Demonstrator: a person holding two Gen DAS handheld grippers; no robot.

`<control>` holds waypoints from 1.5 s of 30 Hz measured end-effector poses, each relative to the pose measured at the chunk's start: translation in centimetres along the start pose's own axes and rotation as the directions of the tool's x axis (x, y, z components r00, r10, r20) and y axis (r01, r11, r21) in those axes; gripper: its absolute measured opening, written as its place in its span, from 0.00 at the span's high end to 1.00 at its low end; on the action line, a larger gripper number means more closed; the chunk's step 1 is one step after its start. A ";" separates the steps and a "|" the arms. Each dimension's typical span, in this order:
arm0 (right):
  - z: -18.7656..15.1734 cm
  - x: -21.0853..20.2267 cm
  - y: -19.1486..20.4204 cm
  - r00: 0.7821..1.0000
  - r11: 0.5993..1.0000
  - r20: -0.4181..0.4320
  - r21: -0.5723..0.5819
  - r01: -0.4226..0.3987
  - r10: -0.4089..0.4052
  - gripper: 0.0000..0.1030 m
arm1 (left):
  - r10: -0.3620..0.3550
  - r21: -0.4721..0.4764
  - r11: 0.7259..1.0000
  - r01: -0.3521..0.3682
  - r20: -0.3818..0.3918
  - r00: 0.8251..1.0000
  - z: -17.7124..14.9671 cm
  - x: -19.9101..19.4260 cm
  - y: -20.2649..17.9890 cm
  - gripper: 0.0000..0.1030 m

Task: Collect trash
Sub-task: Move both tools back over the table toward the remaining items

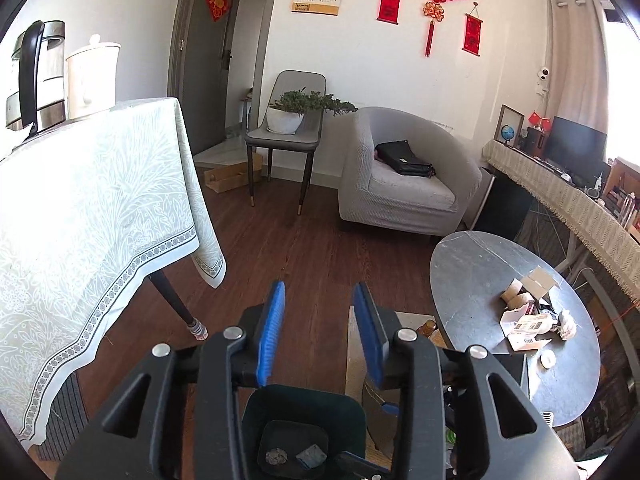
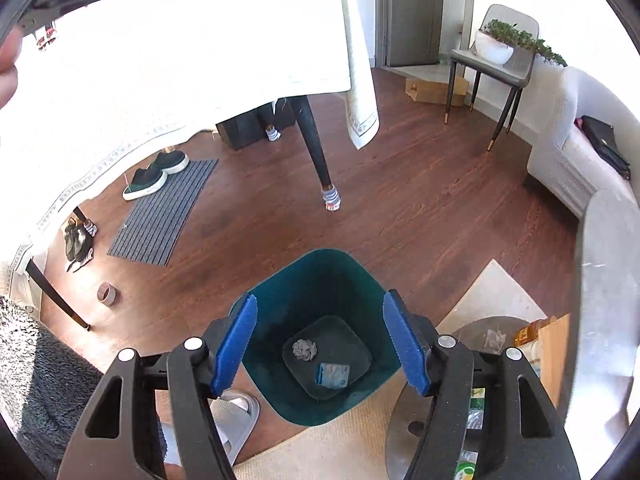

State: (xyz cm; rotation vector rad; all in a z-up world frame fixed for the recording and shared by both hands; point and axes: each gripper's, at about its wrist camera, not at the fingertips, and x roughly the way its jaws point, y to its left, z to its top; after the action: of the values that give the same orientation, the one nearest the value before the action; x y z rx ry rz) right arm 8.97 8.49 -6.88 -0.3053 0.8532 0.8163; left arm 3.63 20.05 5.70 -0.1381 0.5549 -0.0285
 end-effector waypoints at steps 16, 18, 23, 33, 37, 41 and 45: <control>-4.8 -11.1 -8.4 0.971 0.971 0.107 0.135 0.198 -0.213 0.46 | -0.140 0.073 0.988 0.139 0.003 0.990 0.6 2.3 -9.6 0.44; -5.9 -12.0 -9.8 0.967 0.964 0.102 0.157 0.216 -0.234 0.46 | -0.160 0.094 0.983 0.160 -0.009 0.987 0.3 2.9 -11.2 0.43; -8.8 -14.4 -13.1 0.954 0.941 0.095 0.219 0.258 -0.284 0.46 | -0.213 0.140 0.966 0.218 -0.051 0.976 -0.8 4.5 -14.8 0.43; -14.3 -17.0 -17.8 0.941 0.896 0.053 0.326 0.301 -0.335 0.46 | -0.324 0.189 0.915 0.355 -0.177 0.929 -3.8 8.9 -21.9 0.48; -15.9 -17.6 -19.1 0.944 0.890 0.045 0.352 0.291 -0.327 0.46 | -0.357 0.257 0.876 0.408 -0.221 0.907 -5.3 10.7 -24.4 0.49; -16.9 -17.9 -19.7 0.949 0.885 0.042 0.376 0.276 -0.314 0.46 | -0.367 0.298 0.853 0.428 -0.238 0.899 -6.6 12.0 -25.5 0.49; -17.6 -18.3 -20.5 0.952 0.880 0.045 0.396 0.261 -0.303 0.46 | -0.436 0.251 0.829 0.500 -0.270 0.859 -7.2 13.1 -25.6 0.49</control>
State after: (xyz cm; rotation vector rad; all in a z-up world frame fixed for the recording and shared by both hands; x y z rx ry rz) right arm 7.56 -24.09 -5.50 -0.0323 0.8265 0.3737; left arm 11.26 -7.03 -3.64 0.0442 0.7021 -0.6217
